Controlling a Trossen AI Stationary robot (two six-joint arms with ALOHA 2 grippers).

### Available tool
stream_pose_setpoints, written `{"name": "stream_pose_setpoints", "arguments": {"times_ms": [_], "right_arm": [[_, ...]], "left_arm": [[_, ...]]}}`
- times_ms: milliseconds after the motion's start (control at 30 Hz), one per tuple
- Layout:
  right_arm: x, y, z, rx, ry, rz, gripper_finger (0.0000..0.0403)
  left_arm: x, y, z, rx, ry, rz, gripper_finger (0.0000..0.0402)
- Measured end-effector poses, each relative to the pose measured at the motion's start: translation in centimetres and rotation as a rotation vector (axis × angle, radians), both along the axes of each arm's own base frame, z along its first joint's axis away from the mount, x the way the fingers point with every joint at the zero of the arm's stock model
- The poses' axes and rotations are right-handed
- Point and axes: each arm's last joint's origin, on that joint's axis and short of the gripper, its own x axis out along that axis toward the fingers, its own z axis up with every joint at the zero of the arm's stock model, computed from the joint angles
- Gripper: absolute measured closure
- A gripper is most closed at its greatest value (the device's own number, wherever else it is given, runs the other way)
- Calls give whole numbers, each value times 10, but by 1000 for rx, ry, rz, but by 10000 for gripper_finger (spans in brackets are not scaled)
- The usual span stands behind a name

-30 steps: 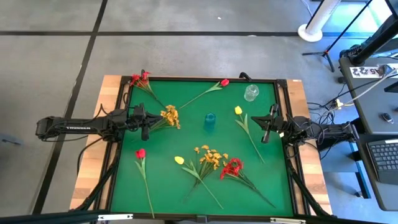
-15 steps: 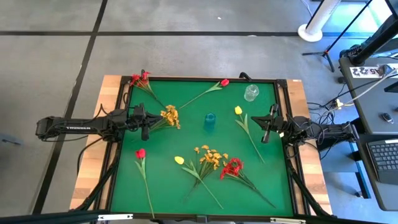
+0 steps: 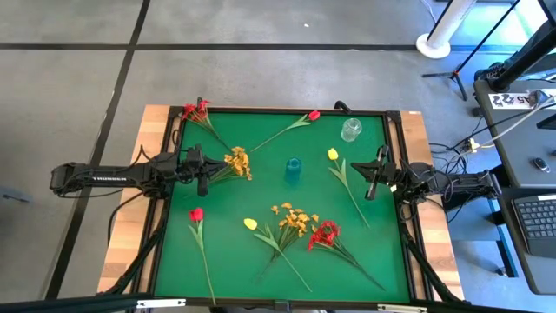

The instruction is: Sort flowers into vase by color

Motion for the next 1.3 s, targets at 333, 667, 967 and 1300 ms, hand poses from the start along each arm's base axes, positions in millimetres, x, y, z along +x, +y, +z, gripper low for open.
{"name": "stream_pose_setpoints", "arguments": {"times_ms": [333,667,967,1300], "right_arm": [[0,0,0,0,-1,0,397],[0,2,7,68,-85,90,397],[-3,1,18,265,-256,79,397],[-2,0,15,296,-242,32,397]], "left_arm": [[0,0,0,0,0,0,399],[0,0,0,0,0,0,399],[0,0,0,0,0,0,399],[0,0,0,0,0,0,399]]}}
